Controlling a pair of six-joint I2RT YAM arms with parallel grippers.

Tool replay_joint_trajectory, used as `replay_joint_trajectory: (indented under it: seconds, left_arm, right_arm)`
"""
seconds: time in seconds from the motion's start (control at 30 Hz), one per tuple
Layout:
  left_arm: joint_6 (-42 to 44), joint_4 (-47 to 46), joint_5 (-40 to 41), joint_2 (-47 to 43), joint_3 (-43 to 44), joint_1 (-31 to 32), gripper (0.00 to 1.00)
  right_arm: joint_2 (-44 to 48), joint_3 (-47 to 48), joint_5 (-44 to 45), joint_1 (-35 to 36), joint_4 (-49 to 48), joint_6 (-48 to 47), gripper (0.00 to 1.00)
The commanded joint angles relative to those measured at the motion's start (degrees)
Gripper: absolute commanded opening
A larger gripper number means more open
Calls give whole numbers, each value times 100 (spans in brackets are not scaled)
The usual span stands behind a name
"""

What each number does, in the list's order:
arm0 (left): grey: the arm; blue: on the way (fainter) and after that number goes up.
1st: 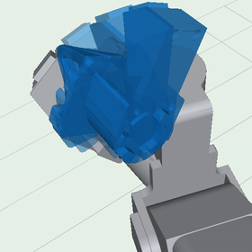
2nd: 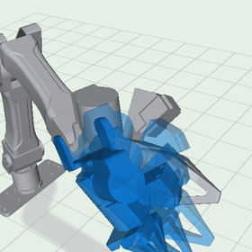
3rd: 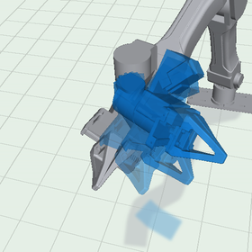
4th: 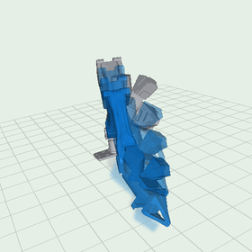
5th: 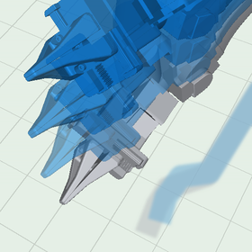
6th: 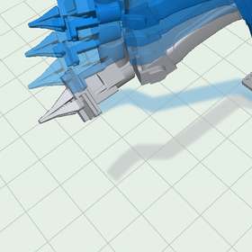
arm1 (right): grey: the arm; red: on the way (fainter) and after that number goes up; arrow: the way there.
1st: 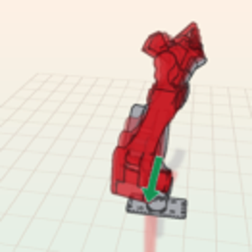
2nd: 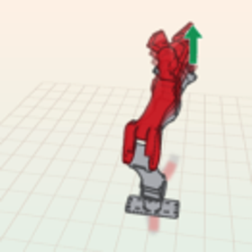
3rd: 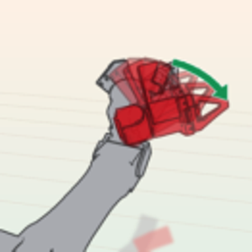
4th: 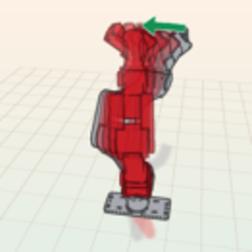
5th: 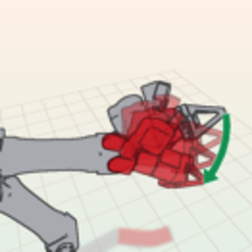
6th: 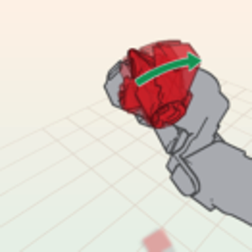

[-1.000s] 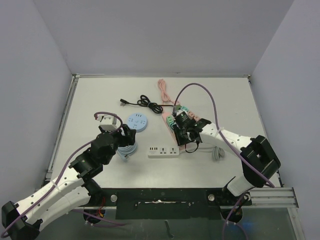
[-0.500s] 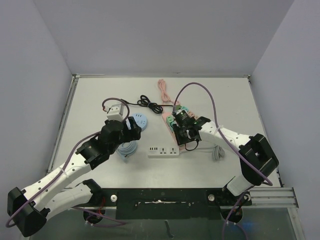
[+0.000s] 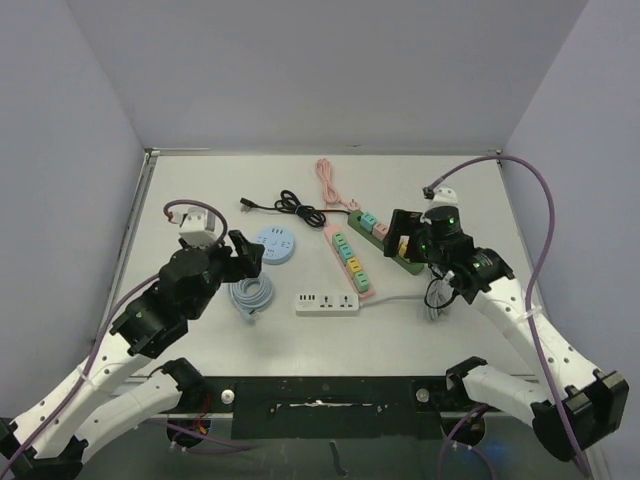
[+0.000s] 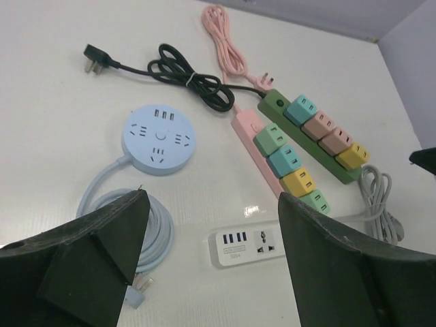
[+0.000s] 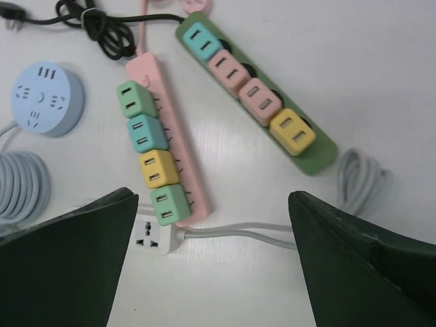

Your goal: Insert the plug

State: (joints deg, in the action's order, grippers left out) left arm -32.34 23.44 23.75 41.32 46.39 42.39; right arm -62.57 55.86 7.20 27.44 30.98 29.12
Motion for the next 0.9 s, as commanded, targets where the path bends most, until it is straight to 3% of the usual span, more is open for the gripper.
replay_joint_trajectory:
  seconds: [0.0,0.33,0.53,0.87]
  left_arm:
    - [285,281,616,-430,477,-23,75]
    - [749,947,1304,-1182,1234,-29,76]
    - [974,1290,1612,-1286,1833,-29,76]
    - [1063,1268,1473,-1374,1737,-38,76]
  right_arm:
    - [809,-251,993,-207,384,244,98]
    - [2814,6,2934,-221,1157,283,97]
    - [3440,385,3325,-221,1455,108,98]
    - [3655,529,3335,-216,1683,250,98]
